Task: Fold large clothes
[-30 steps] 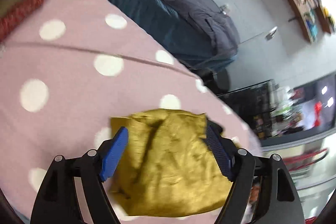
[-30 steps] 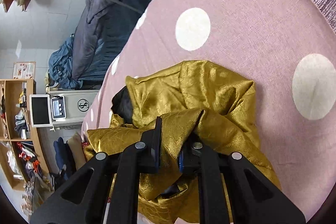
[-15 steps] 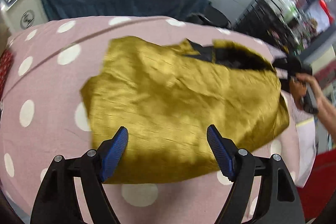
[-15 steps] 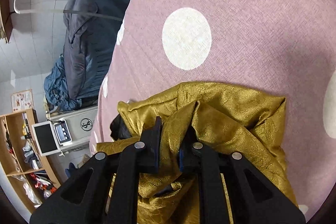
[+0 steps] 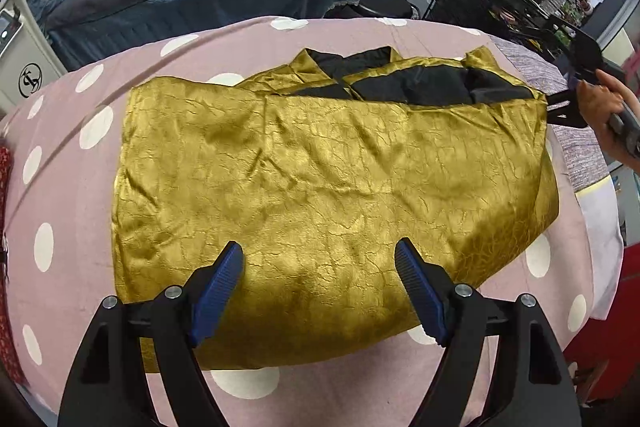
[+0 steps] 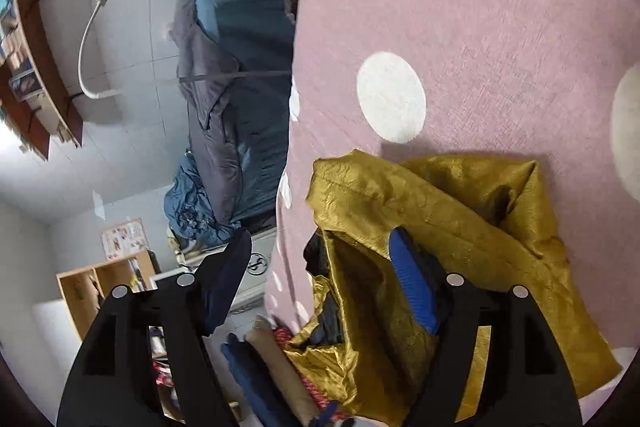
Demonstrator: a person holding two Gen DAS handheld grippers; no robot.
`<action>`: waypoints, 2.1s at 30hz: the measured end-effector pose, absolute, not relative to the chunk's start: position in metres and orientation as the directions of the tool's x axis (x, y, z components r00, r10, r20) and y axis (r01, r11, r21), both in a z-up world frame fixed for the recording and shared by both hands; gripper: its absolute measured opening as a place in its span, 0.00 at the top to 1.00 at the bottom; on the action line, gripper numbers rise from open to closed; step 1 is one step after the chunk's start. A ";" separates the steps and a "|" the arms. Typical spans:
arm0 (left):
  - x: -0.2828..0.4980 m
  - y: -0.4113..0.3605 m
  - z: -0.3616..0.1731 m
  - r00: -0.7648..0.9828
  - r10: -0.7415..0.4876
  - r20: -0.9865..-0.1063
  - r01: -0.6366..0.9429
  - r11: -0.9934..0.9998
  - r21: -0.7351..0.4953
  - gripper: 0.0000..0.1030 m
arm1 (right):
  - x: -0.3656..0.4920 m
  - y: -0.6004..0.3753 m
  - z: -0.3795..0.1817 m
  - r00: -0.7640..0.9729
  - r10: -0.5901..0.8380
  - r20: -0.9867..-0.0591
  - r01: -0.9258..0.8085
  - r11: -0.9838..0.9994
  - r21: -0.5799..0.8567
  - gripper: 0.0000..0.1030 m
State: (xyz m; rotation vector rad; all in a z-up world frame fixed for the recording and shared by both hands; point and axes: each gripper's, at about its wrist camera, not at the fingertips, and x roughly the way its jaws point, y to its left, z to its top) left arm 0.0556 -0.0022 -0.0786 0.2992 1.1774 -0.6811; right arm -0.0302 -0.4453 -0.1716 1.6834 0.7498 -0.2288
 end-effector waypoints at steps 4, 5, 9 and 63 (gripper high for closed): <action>0.054 0.002 -0.078 0.233 -0.319 -0.919 0.616 0.780 -0.114 0.26 | -0.024 -0.418 -0.123 0.658 0.297 -0.692 0.623 0.301 0.722 0.31; 0.052 0.003 -0.079 0.236 -0.314 -0.919 0.613 0.782 -0.110 0.26 | -0.020 -0.404 -0.111 0.623 0.277 -0.732 0.611 0.412 0.676 0.31; 0.041 0.004 -0.084 0.239 -0.302 -0.923 0.615 0.782 -0.096 0.26 | -0.014 -0.328 -0.082 0.512 0.155 -0.845 0.478 0.765 0.431 0.31; 0.214 0.048 -0.092 0.351 -0.260 -0.900 0.463 0.883 -0.075 0.41 | -0.012 -0.207 -0.103 0.360 -0.006 -0.933 0.324 0.938 0.119 0.31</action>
